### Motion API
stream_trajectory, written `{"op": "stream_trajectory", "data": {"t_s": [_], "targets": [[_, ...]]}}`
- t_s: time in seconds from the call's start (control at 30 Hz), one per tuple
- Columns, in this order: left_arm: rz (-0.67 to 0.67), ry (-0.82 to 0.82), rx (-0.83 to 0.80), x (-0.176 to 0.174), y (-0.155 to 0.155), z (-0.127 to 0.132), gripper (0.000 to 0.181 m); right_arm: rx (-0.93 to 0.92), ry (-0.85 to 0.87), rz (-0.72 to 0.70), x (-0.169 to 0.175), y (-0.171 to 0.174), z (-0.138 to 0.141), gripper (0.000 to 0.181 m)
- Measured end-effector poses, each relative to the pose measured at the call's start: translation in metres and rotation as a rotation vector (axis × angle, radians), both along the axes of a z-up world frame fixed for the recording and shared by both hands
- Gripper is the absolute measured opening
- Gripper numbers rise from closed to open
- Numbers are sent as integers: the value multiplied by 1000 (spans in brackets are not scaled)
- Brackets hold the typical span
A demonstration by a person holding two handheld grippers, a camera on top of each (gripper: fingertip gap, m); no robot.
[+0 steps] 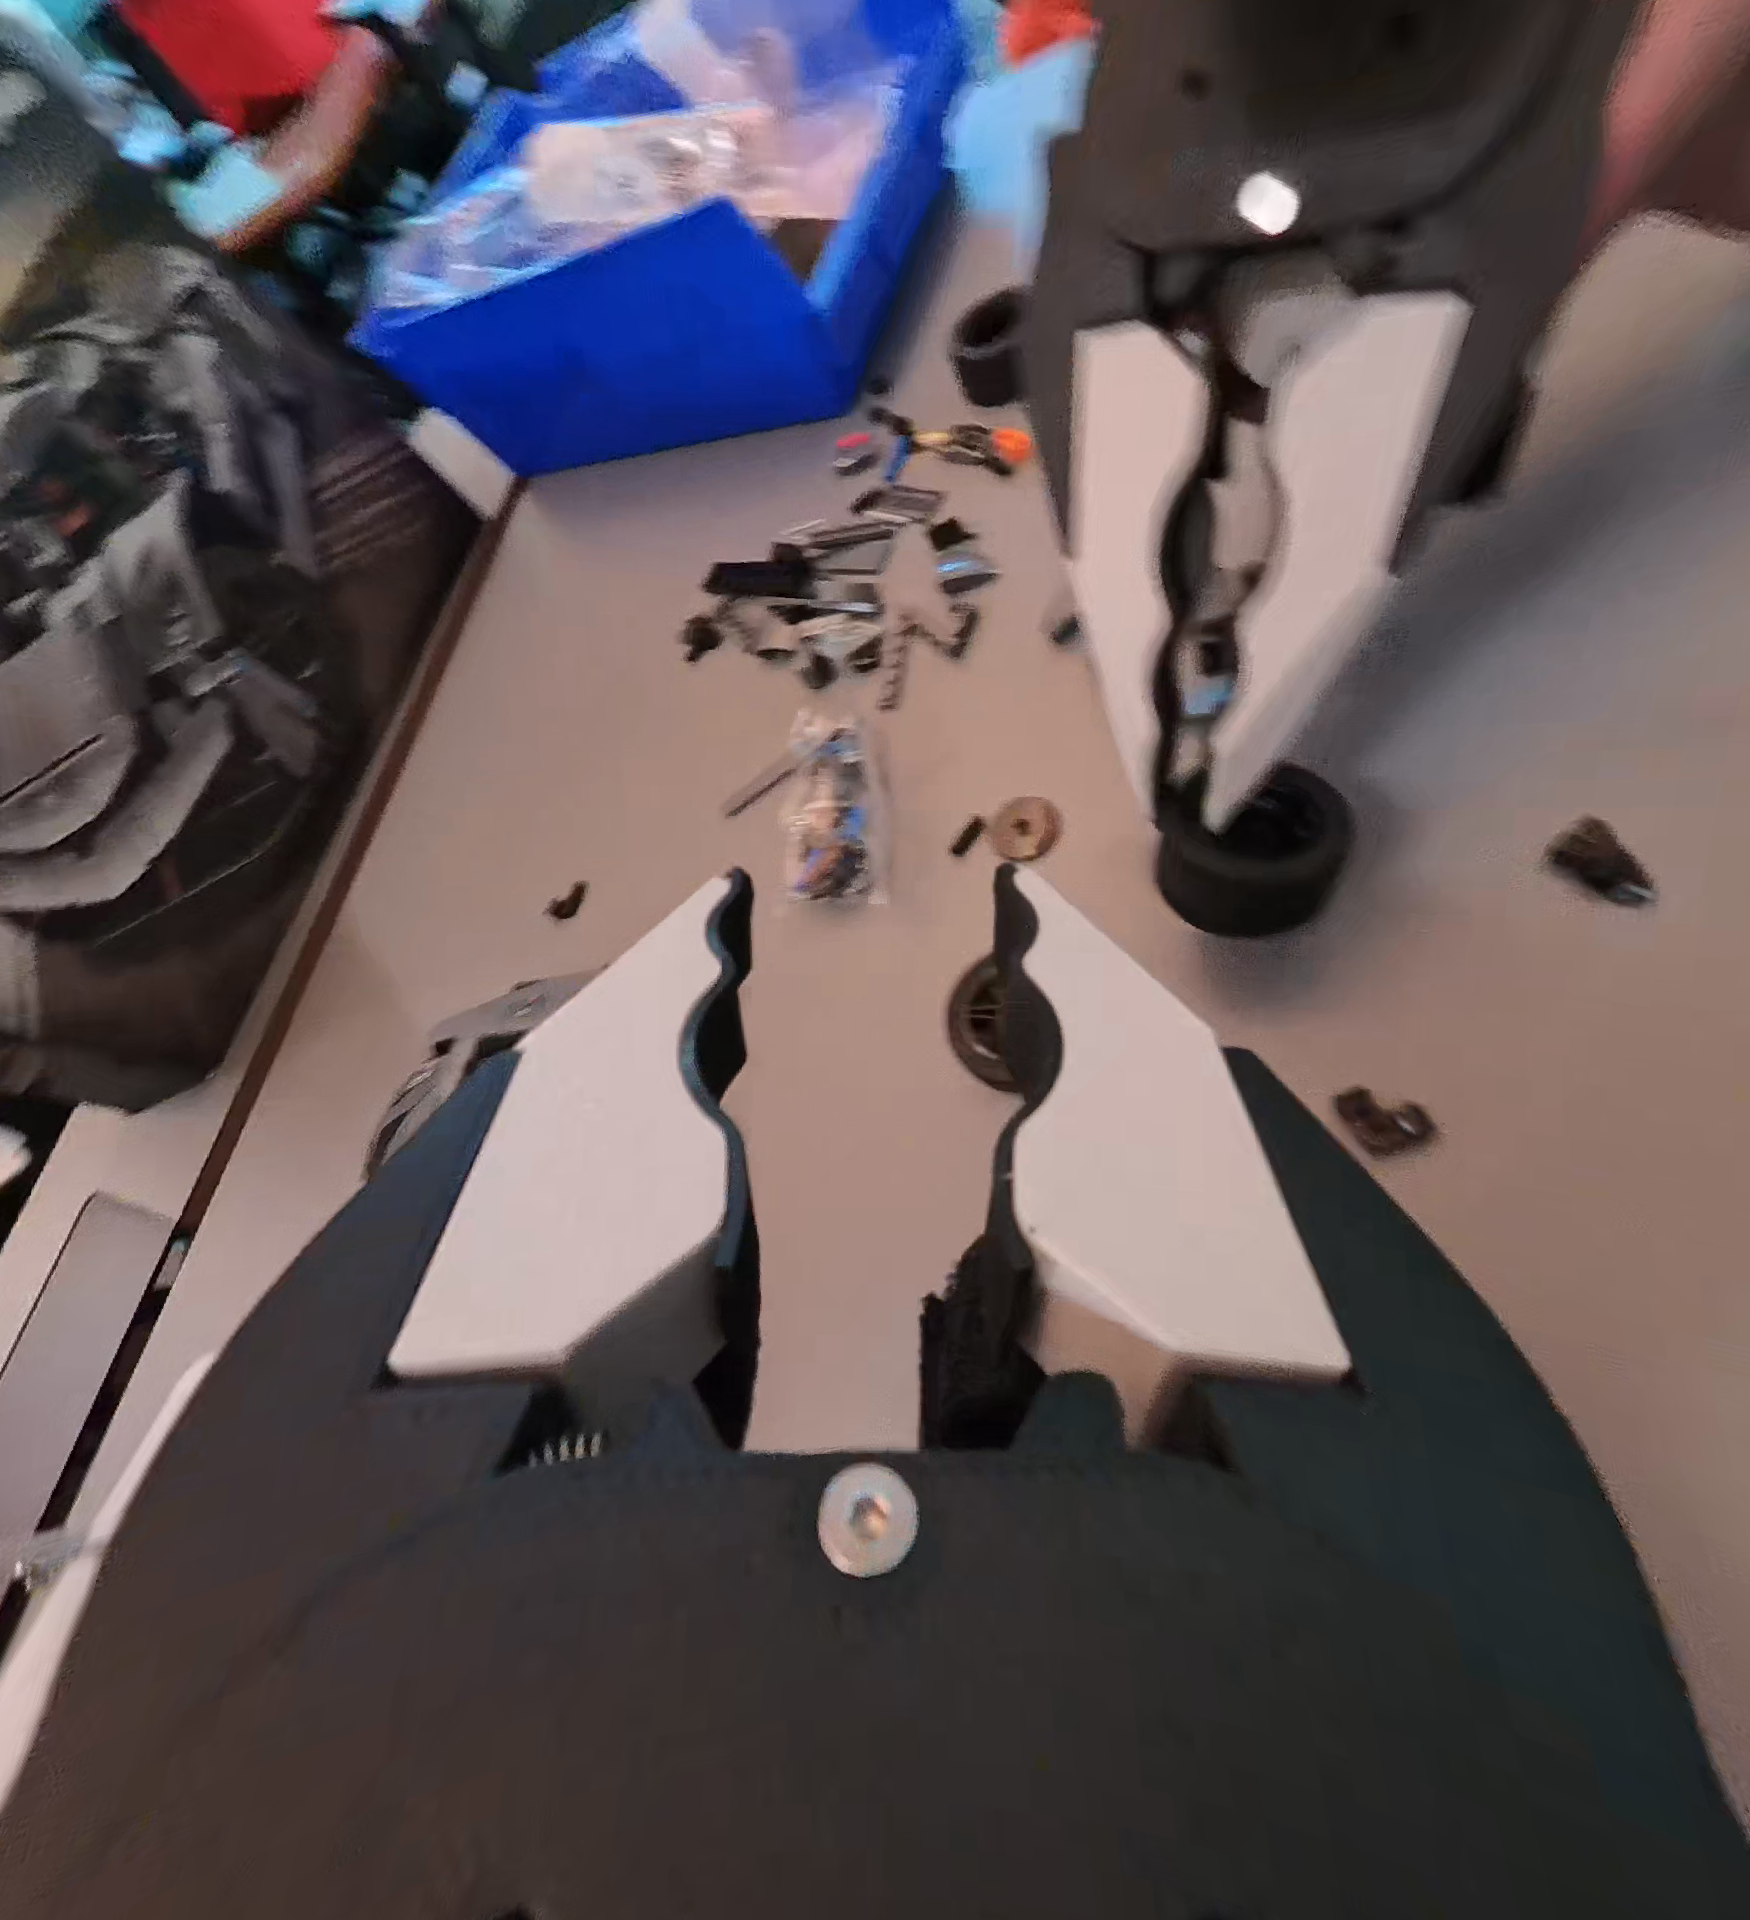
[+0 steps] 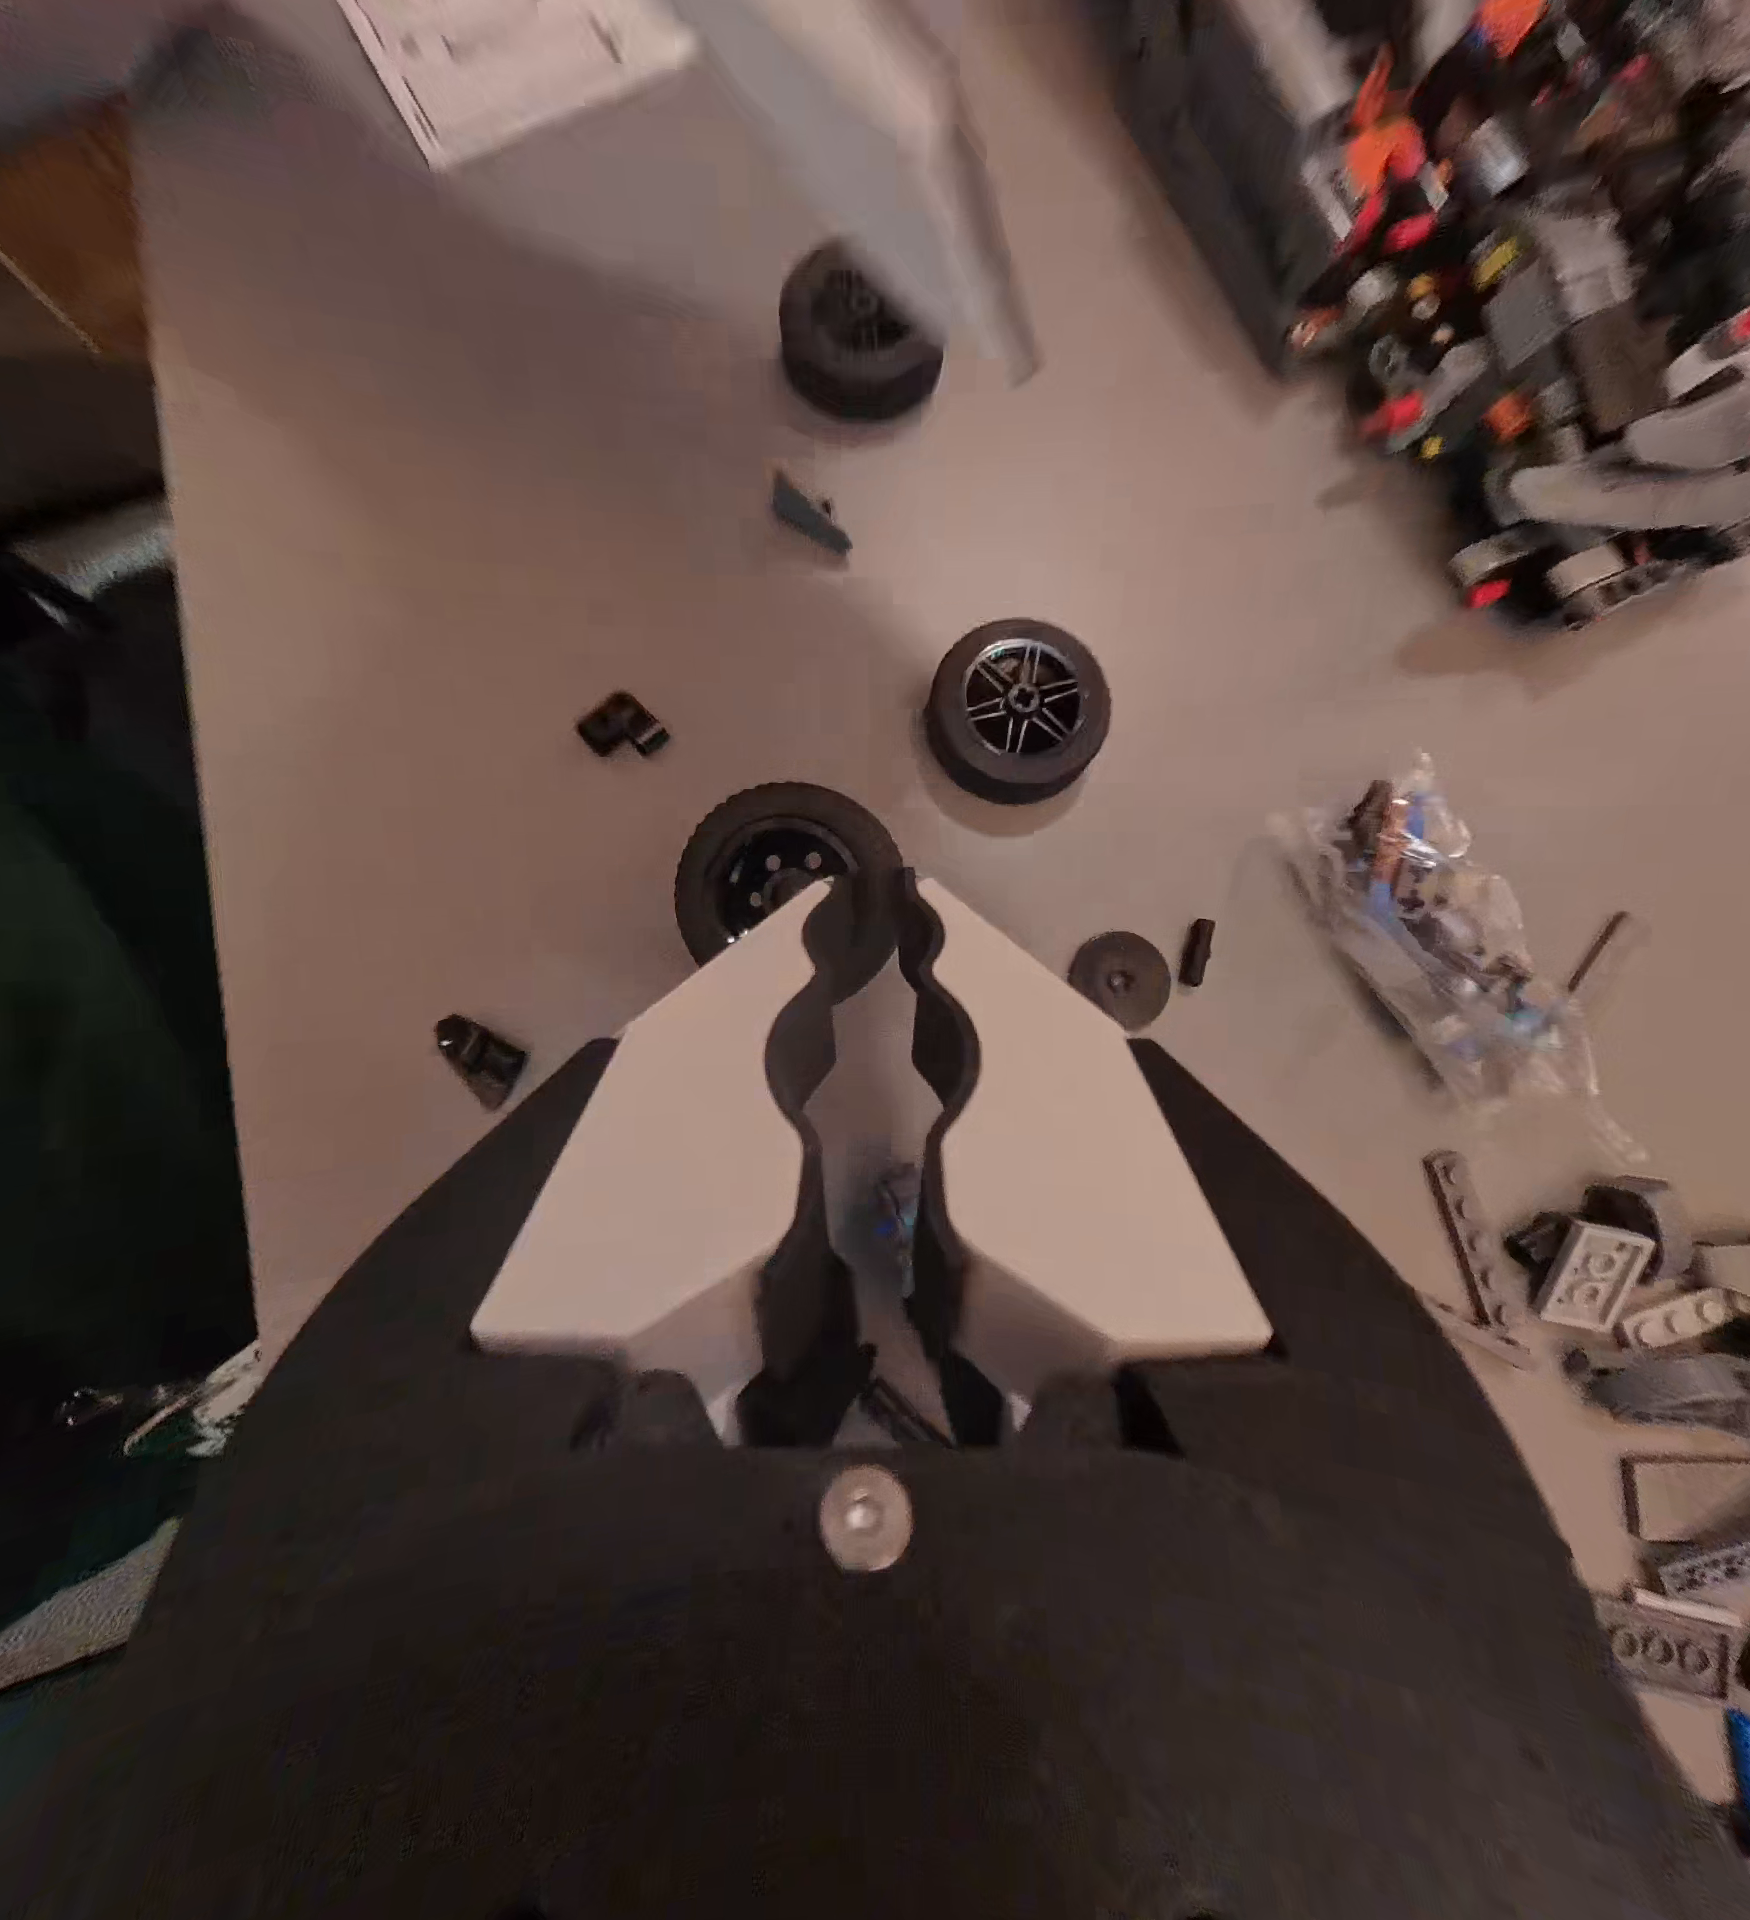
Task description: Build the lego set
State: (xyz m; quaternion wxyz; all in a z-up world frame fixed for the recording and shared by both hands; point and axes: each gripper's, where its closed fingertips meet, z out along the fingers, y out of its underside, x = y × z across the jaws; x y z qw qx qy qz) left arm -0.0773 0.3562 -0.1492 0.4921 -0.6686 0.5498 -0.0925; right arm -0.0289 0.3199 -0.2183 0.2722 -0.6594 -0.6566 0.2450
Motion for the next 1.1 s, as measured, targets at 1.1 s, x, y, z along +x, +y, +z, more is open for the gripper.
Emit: {"op": "stream_trajectory", "data": {"t_s": [1.1], "targets": [[76,-210,-25,25,16,-7,41,-76,-331,-659,238,26,-28,15]]}}
